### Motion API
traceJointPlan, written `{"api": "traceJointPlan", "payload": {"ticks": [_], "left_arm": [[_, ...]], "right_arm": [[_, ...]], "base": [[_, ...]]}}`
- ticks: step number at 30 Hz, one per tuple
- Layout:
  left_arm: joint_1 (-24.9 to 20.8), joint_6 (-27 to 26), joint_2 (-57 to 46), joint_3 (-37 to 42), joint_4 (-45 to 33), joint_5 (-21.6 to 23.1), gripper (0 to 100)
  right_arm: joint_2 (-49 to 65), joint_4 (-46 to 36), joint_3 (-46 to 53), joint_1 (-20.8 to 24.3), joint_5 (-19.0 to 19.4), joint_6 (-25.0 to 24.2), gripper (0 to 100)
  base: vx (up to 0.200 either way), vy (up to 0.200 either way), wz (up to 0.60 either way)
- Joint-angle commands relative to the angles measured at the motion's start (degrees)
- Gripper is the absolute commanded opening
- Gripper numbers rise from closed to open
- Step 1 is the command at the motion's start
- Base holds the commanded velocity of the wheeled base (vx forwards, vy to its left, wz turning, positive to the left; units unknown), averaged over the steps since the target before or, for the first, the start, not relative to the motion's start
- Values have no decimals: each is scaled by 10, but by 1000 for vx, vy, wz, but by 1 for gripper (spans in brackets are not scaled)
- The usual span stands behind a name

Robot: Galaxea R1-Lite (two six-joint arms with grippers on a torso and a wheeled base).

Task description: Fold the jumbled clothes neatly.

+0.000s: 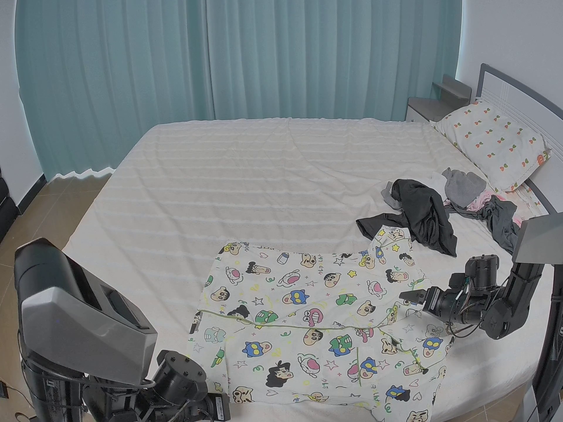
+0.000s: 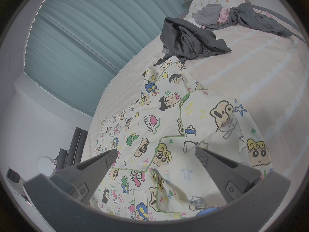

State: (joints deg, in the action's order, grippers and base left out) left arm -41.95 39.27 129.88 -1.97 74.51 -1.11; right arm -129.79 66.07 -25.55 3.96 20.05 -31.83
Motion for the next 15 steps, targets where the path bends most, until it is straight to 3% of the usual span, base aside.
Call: {"api": "traceJointPlan", "payload": {"ticks": [1,10,15], "left_arm": [[-9,-29,20,20,4,11,0],[-14,-121,32,20,-9,27,0],[-16,-125,42,20,-8,23,0]], "right_arm": [[-4,0,2,5,0,0,100],[-4,0,4,6,0,0,100],[-4,0,6,6,-1,1,100]], "base": [[0,0,0],[0,0,0],[0,0,0]]}}
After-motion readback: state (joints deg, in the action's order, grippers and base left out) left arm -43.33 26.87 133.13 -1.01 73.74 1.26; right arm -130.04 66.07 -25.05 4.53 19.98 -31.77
